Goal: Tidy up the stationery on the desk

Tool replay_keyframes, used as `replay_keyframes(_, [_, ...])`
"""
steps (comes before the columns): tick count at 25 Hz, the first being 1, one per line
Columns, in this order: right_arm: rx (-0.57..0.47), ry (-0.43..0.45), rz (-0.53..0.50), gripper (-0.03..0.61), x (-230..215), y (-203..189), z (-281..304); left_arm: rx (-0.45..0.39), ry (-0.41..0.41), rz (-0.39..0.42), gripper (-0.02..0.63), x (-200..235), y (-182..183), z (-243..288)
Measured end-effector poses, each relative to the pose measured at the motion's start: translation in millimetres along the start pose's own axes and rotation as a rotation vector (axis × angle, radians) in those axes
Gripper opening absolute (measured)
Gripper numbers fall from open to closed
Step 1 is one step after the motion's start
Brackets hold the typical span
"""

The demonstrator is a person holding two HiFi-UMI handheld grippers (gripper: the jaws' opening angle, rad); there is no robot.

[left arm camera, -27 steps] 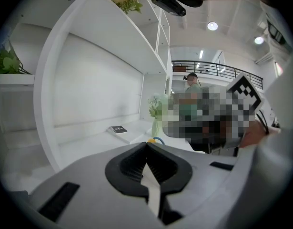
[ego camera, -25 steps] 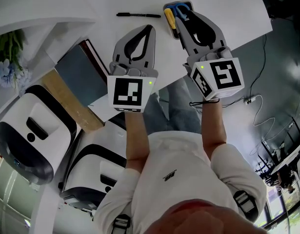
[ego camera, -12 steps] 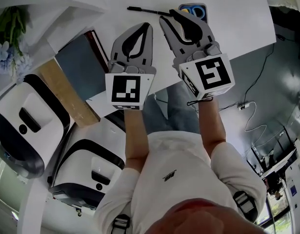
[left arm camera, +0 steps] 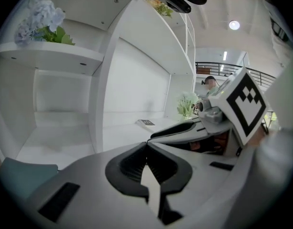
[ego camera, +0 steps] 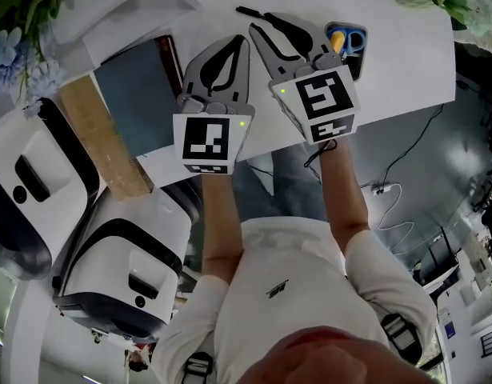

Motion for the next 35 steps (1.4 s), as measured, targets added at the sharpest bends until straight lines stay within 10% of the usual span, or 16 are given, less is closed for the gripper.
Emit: replay_keyframes(35, [0.416,0.036,-0.215,0.067,-25,-50,90,0.01,0.156,-0.098,0.0,36,-21,8])
Point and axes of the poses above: the fingertips, and each gripper's own axes: z forward along the fingers, x to its left, y out of its top, the point moved 4 cm from there along -z, backward along the fingers, and after that the axes turned 13 degrees about z, right-handed, at the moved point
